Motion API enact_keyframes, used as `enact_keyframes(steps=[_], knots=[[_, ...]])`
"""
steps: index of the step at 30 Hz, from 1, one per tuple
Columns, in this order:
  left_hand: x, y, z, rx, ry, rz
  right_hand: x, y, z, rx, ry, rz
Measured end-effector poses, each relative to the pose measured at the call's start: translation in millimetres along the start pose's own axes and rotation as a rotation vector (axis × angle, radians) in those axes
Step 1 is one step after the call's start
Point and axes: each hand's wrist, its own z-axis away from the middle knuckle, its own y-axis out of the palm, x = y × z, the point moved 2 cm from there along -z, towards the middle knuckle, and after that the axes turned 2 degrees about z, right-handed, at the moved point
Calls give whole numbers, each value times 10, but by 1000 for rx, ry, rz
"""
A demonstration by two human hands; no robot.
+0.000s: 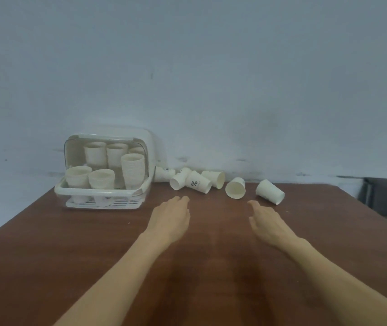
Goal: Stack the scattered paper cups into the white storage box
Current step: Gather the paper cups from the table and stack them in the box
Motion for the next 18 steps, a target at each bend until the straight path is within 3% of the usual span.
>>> enact_keyframes(steps=[18], knots=[[-753,715,-612,95,59,132,-988,-188,-688,-12,78,191]])
